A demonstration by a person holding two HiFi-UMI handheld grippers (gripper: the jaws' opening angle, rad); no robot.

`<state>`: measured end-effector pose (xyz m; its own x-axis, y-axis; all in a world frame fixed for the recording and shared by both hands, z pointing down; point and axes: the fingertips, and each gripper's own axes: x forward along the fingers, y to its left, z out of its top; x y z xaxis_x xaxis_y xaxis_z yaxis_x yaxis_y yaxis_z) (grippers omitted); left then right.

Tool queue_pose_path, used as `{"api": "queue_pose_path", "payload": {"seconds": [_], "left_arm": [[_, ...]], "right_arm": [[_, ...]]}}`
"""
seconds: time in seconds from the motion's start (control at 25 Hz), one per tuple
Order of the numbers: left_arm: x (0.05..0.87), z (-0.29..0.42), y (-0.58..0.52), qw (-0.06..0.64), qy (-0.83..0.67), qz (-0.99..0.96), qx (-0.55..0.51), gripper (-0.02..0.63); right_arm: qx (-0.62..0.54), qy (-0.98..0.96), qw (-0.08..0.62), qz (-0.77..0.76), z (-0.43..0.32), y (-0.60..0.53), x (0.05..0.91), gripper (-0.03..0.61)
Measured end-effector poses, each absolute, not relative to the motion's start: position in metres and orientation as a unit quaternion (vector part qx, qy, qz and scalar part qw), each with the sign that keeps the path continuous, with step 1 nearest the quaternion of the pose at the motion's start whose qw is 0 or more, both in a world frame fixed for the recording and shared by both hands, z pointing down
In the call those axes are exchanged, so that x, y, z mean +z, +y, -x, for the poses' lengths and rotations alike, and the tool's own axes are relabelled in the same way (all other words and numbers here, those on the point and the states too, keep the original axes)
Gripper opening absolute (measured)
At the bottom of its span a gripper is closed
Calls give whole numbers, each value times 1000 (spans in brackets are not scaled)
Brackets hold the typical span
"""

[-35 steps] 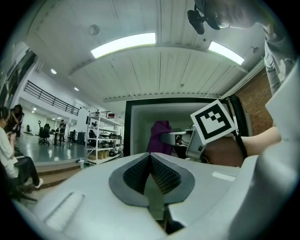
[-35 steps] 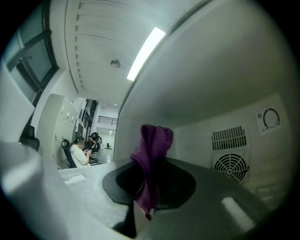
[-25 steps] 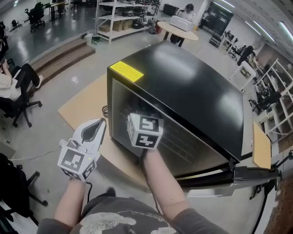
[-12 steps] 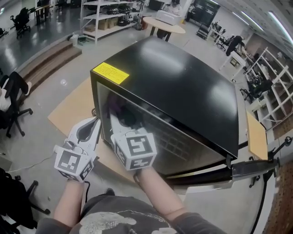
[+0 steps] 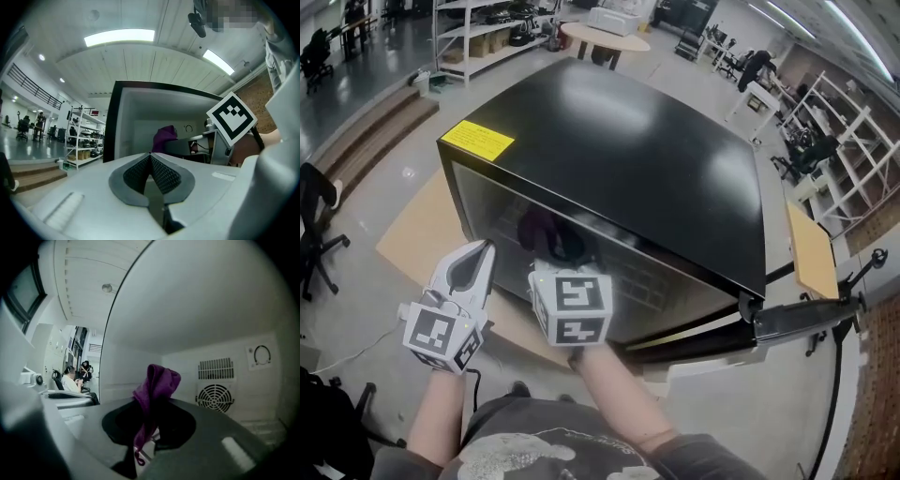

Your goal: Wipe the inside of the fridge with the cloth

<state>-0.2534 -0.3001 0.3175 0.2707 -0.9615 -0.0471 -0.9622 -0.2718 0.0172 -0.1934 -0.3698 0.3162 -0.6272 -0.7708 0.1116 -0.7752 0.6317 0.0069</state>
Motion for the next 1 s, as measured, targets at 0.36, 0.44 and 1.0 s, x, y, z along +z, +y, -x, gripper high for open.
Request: {"api": "queue_pose_path", "payload": {"seconds": [0.36,0.44,1.0], "left_arm": [[319,201,-303,4,565,825,21,18],[317,189,-303,5,557,830,22,17],[316,128,-298,2,506,862,26,17]], "right_arm": [[27,-863,72,-499,110,-360,321,40],[36,-851,75,-518,89,-358,324,40],[16,-774,-12,-632,11,-329,302,40]]}}
